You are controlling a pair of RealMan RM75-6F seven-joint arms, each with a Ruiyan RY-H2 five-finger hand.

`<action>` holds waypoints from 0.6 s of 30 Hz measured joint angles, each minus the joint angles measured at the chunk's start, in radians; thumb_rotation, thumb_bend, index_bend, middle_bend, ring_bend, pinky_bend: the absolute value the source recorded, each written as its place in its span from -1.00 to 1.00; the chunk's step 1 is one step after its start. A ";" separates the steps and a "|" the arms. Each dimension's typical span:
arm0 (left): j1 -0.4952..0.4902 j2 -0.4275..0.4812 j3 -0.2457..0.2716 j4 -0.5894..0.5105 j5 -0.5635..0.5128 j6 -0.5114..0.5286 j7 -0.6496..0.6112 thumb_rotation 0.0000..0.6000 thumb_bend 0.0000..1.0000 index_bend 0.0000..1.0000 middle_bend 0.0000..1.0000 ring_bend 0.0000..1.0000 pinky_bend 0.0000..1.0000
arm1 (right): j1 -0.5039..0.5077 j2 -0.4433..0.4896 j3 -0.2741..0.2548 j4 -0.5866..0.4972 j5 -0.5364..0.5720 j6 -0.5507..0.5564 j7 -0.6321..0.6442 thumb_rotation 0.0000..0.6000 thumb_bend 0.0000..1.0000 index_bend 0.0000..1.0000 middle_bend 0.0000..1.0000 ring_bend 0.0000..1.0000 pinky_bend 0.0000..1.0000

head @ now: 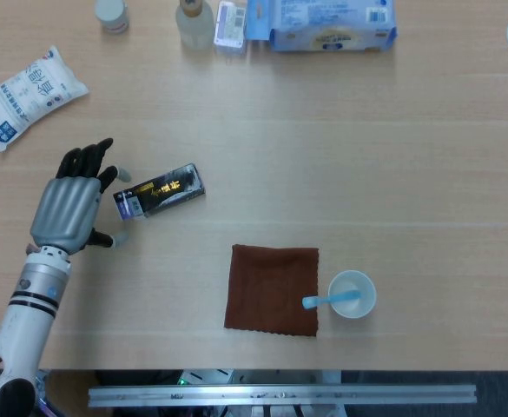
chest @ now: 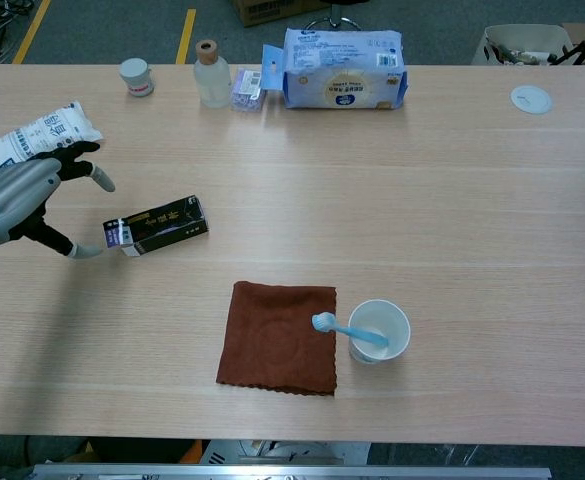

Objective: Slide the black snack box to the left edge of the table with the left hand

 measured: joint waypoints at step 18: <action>-0.063 -0.096 -0.021 0.099 -0.092 -0.037 0.031 1.00 -0.85 -0.42 -1.00 -1.00 -0.96 | -0.013 -0.006 -0.009 0.021 0.011 0.002 0.022 1.00 -0.59 -0.71 -0.70 -0.73 -0.27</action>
